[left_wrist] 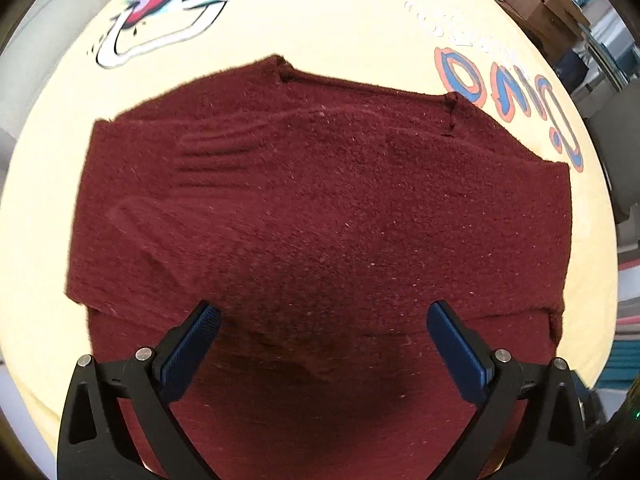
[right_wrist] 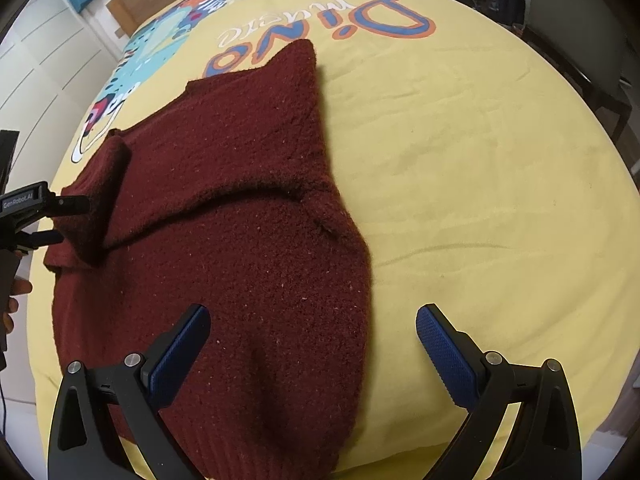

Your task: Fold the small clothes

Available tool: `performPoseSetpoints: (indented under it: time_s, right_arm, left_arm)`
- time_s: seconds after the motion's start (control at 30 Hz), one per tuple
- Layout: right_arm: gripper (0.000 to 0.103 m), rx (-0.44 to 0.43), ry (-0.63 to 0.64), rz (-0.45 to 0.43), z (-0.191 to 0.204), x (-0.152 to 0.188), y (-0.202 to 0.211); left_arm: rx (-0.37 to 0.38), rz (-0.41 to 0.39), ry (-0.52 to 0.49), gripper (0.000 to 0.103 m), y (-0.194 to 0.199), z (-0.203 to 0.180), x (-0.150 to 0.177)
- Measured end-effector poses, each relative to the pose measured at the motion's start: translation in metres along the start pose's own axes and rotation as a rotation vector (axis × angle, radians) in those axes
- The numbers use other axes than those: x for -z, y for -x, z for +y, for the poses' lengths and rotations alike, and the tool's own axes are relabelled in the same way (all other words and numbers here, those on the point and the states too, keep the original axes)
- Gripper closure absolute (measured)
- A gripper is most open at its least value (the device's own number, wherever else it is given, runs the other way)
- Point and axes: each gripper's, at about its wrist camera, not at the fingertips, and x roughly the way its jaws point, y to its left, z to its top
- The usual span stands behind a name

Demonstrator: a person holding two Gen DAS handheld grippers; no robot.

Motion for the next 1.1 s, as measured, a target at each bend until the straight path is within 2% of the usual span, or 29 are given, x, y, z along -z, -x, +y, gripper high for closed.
performPoseSetpoints:
  time_s: [0.4, 0.57, 0.7, 0.93, 1.1]
  right_arm:
    - [0.000, 0.049, 0.034, -0.004, 0.009, -0.004, 0.016]
    - [0.000, 0.063, 0.046, 0.001, 0.023, -0.009, 0.022]
    - [0.000, 0.065, 0.077, 0.007, 0.043, -0.011, 0.024]
    - [0.000, 0.084, 0.111, 0.033, 0.076, -0.010, 0.019]
    - [0.000, 0.087, 0.144, 0.055, 0.106, -0.010, 0.010]
  left_arm:
    - [0.034, -0.030, -0.149, 0.001, 0.026, 0.012, 0.017]
    - [0.062, -0.042, -0.147, 0.001, 0.036, 0.046, 0.021]
    - [0.088, -0.033, -0.137, 0.001, 0.035, 0.088, 0.026]
    - [0.096, -0.010, -0.097, 0.002, 0.011, 0.151, 0.044]
    - [0.102, 0.000, -0.070, 0.002, -0.009, 0.179, 0.053]
